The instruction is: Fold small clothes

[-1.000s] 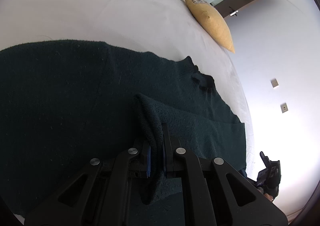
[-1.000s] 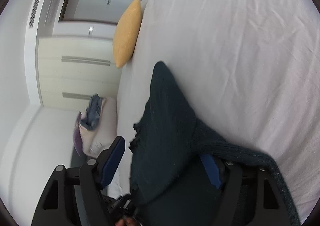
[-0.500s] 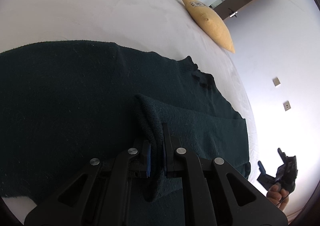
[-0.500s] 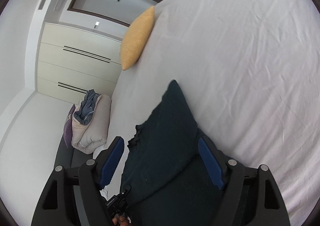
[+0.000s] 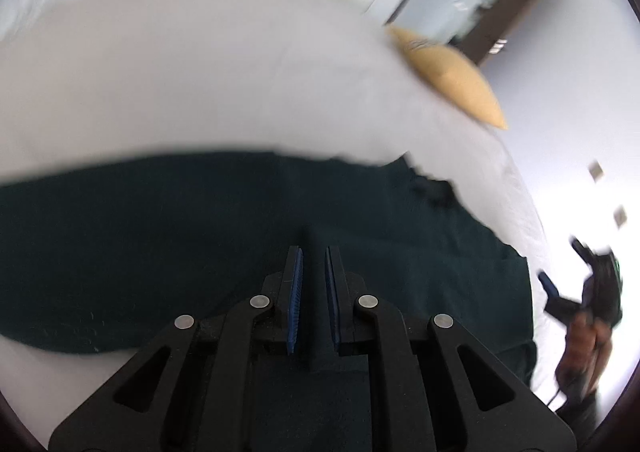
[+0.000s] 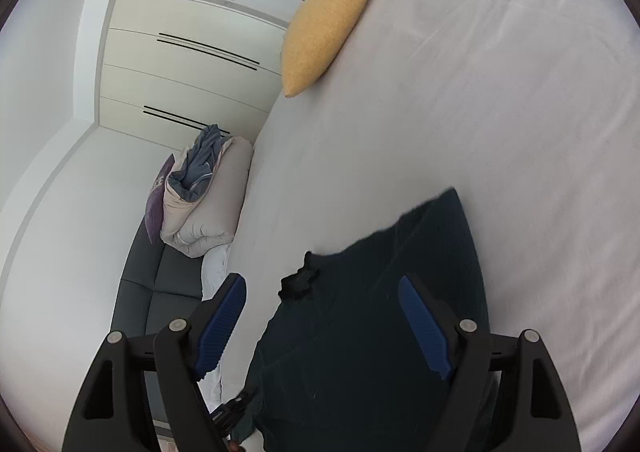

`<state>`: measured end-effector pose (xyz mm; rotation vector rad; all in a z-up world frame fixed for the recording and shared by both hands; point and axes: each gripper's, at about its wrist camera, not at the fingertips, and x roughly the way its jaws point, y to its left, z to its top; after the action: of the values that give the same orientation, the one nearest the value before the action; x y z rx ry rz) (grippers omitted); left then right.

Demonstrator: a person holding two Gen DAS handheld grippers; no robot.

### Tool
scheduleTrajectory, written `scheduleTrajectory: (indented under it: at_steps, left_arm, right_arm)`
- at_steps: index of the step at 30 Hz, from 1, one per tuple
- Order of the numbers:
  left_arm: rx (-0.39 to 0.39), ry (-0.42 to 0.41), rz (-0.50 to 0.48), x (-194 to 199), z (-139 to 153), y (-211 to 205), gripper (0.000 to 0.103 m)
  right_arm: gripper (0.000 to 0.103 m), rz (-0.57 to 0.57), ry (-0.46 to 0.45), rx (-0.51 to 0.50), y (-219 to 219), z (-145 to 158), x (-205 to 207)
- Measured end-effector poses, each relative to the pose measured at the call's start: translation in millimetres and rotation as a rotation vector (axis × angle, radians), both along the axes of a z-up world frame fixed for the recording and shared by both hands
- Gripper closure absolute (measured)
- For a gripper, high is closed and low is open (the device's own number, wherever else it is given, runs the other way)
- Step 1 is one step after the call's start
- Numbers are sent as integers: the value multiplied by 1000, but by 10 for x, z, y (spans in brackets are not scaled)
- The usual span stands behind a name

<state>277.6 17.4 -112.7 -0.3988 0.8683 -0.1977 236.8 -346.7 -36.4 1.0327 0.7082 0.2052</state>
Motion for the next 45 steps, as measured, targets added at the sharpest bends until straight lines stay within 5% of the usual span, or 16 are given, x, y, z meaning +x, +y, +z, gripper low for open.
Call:
scheduleTrajectory:
  at_steps: [2, 5, 7, 13, 17, 22, 24, 25, 26, 30, 37, 41, 45]
  left_arm:
    - [39, -29, -99, 59, 22, -257, 92]
    - [103, 38, -162, 213, -221, -513, 92]
    - [133, 63, -177, 236, -425, -574, 92]
    - [94, 29, -175, 142, -454, -455, 92]
    - [20, 48, -151, 72, -367, -320, 92]
    - [-94, 27, -21, -395, -37, 264, 88]
    - [-147, 3, 71, -695, 41, 709, 59]
    - [-190, -7, 133, -864, 56, 981, 23]
    - [-229, -26, 196, -1020, 64, 1220, 10]
    - [-398, -55, 447, -1610, -42, 2254, 10]
    - [-734, -57, 796, -2333, -445, 3510, 11]
    - [-847, -56, 843, -2396, -629, 3827, 12]
    - [-860, -70, 835, -2236, -626, 4032, 12]
  right_arm:
    - [21, 18, 20, 9, -38, -74, 177]
    - [24, 14, 107, 54, -113, -377, 337]
    - [29, 20, 84, 58, -102, -454, 260]
    - [25, 139, 98, 12, 227, -426, -264]
    - [23, 113, 80, -17, 292, -424, -589]
    - [28, 96, 87, -67, 310, -346, -650]
    - [28, 44, -4, -34, 354, -88, -820]
    - [27, 34, -46, -32, 401, 32, -886]
    - [23, 28, -91, -29, 468, 147, -977]
    - [16, 79, -167, 11, 904, 349, -1373]
    - [16, 178, -90, -5, 1570, 196, -1631]
    - [16, 200, -53, 4, 1792, 115, -1614]
    - [16, 219, -55, -15, 1949, 151, -1619]
